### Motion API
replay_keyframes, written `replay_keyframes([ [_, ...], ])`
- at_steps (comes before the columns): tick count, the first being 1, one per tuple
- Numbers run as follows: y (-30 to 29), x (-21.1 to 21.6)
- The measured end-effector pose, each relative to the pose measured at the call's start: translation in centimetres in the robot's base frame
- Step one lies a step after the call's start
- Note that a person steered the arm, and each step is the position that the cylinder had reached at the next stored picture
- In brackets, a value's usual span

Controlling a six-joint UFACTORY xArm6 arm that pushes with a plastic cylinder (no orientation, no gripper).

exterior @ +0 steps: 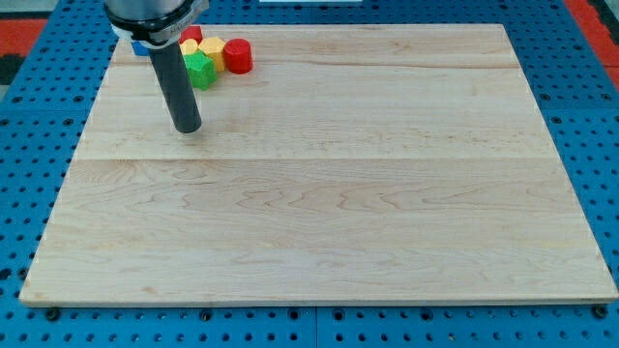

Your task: Move your arm towards the group of blocks

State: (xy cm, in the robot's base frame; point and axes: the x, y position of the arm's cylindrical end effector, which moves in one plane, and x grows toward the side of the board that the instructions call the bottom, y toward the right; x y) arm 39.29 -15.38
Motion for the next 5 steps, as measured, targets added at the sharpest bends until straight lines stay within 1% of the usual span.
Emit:
replay_keyframes([
  [5,-0.2,1.5],
])
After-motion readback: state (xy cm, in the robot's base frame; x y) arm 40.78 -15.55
